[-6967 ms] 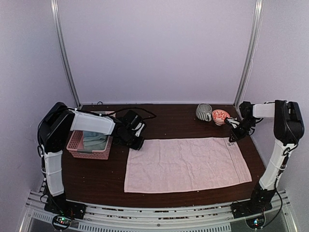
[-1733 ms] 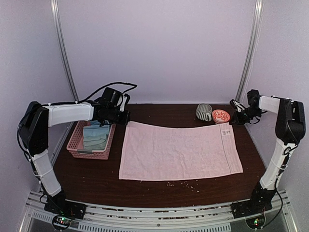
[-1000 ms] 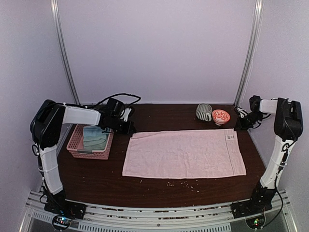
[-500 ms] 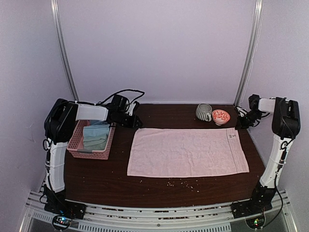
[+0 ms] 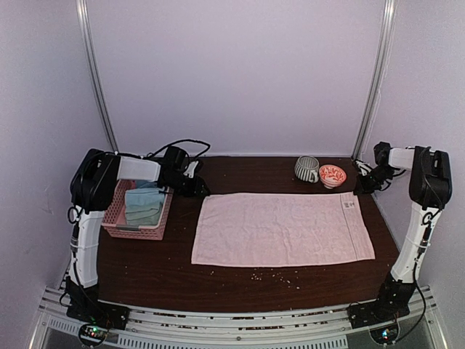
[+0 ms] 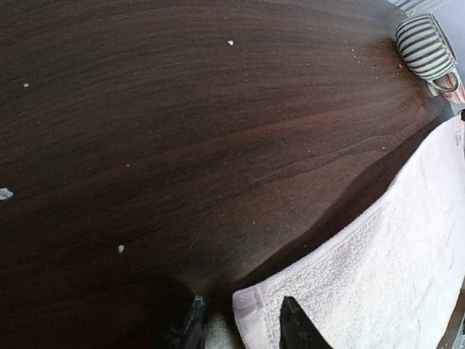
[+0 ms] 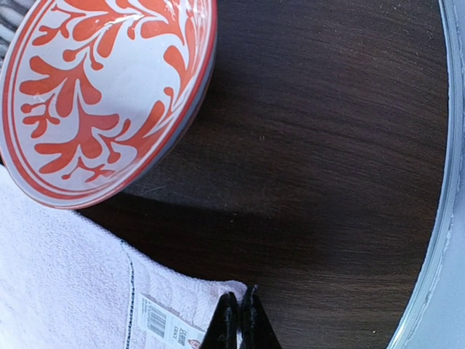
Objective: Roll the towels
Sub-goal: Fold the towel at the center of the board.
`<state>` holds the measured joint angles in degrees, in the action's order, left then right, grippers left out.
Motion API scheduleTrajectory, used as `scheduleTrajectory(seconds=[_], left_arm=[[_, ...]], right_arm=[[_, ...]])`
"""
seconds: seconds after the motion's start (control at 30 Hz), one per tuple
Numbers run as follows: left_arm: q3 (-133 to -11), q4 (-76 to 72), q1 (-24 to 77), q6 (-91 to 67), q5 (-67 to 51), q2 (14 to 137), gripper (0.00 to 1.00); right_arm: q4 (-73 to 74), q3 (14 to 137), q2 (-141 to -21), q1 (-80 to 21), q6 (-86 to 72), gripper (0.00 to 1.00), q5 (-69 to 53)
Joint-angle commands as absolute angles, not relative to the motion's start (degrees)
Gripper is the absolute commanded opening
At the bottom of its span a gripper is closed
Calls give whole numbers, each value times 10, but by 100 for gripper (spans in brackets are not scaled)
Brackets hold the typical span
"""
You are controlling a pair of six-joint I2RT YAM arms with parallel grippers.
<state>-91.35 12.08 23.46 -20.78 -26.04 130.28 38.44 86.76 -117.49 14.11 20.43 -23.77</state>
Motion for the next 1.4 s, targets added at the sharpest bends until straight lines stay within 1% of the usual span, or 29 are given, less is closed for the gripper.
scheduleTrajectory(seconds=[0.0, 0.17, 0.4, 0.47, 0.5, 0.6, 0.67, 0.73, 0.87, 1.07, 1.1, 1.2, 1.23, 1.37], left_arm=[[-935, 134, 244, -213, -276, 1330, 34], [-950, 143, 250, -214, -280, 1348, 30], [-975, 166, 264, -203, -270, 1367, 21], [-978, 175, 265, -196, -264, 1367, 20], [-978, 181, 266, -193, -263, 1366, 22], [-971, 209, 266, -174, -228, 1353, 34], [-948, 211, 266, -165, -184, 1332, 37], [-930, 210, 267, -156, -168, 1320, 37], [-916, 212, 284, -142, -116, 1314, 34], [-939, 230, 308, -135, -30, 1330, 25], [-947, 239, 310, -135, -14, 1335, 25], [-952, 258, 311, -137, 21, 1333, 36], [-949, 258, 310, -139, 25, 1329, 37], [-949, 265, 311, -145, 33, 1322, 37]], right_arm=[[390, 868, -1180, 139, 207, 0, -242], [390, 868, -1180, 139, 206, 0, -245], [390, 867, -1180, 138, 205, 0, -247], [390, 867, -1179, 138, 205, 0, -248], [391, 867, -1179, 138, 204, 0, -248], [390, 867, -1178, 138, 204, 0, -250], [391, 866, -1177, 138, 204, 0, -251], [391, 866, -1178, 138, 204, 0, -252], [391, 867, -1179, 137, 203, 0, -252], [393, 867, -1179, 135, 202, 0, -254], [393, 867, -1179, 134, 202, 0, -254], [392, 866, -1177, 135, 203, 0, -254], [392, 866, -1177, 135, 203, 0, -255], [392, 868, -1181, 134, 203, 0, -256]])
